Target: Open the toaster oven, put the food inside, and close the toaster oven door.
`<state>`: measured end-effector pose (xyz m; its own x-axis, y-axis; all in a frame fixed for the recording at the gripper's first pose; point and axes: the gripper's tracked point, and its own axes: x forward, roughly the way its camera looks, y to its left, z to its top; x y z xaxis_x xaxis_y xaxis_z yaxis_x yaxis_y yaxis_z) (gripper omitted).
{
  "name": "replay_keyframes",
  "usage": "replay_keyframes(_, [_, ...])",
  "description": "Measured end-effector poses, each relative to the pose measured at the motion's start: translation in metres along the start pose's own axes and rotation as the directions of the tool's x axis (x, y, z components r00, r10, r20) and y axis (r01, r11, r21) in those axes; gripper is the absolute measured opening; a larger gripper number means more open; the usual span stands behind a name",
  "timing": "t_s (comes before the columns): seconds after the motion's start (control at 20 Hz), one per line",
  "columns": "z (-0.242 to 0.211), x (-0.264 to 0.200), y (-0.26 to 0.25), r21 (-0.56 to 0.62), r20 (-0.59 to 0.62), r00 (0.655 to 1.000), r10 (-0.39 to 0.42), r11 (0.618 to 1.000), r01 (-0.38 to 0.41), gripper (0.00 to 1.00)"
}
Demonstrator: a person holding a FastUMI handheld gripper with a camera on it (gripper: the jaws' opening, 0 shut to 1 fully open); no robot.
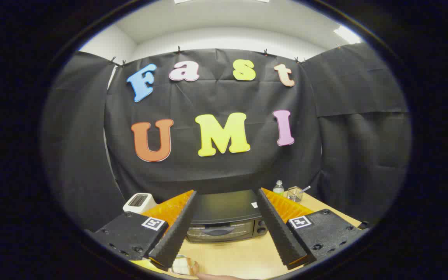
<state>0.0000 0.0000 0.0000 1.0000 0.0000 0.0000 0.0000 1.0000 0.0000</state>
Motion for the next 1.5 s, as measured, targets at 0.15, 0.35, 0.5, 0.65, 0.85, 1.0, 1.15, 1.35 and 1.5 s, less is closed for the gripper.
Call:
replay_keyframes(0.15, [0.002,-0.002,0.001,-0.026,0.014,1.000,0.001,1.000,-0.001,1.00])
replay_keyframes(0.35, [-0.002,-0.002,0.010,-0.034,0.022,0.999,0.025,0.999,-0.024,1.00])
replay_keyframes(0.5, [-0.003,0.007,0.015,-0.055,0.042,0.998,0.040,0.998,-0.038,1.00])
replay_keyframes(0.65, [-0.016,0.022,0.022,-0.078,0.029,0.997,0.067,0.995,-0.064,1.00])
replay_keyframes(0.85, [-0.037,0.052,0.021,-0.079,0.010,0.997,0.082,0.994,-0.081,1.00])
replay_keyframes(1.0, [-0.060,0.080,0.020,-0.052,-0.024,0.994,0.107,0.993,-0.108,1.00])
replay_keyframes(1.15, [-0.093,0.110,0.016,-0.049,-0.081,0.992,0.099,0.993,-0.103,1.00])
replay_keyframes(1.35, [-0.145,0.147,0.020,-0.082,-0.152,0.985,0.080,0.992,-0.093,1.00])
replay_keyframes(1.5, [-0.180,0.168,0.028,-0.076,-0.216,0.974,0.068,0.993,-0.086,1.00])
